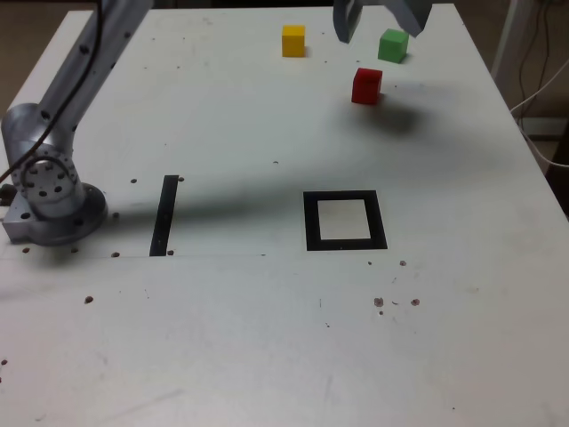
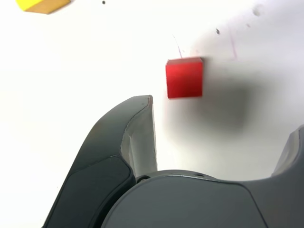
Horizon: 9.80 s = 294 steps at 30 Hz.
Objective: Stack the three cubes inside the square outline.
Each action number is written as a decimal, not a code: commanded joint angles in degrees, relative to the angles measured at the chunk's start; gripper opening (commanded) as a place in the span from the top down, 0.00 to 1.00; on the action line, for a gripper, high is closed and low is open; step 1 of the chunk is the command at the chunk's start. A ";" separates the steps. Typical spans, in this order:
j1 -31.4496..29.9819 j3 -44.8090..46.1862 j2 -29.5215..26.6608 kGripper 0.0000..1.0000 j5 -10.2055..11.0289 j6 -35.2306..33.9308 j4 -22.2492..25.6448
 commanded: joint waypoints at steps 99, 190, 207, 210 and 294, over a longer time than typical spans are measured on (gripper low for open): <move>-17.79 25.50 -12.87 0.65 -2.38 -20.51 -0.45; 9.92 9.00 -8.86 0.01 -2.20 -4.35 -1.60; 22.77 -9.69 4.78 0.02 -6.91 0.39 1.97; 24.12 -9.71 5.46 0.03 -5.81 0.40 2.02; 17.51 -0.49 0.02 0.71 -6.00 -3.68 2.09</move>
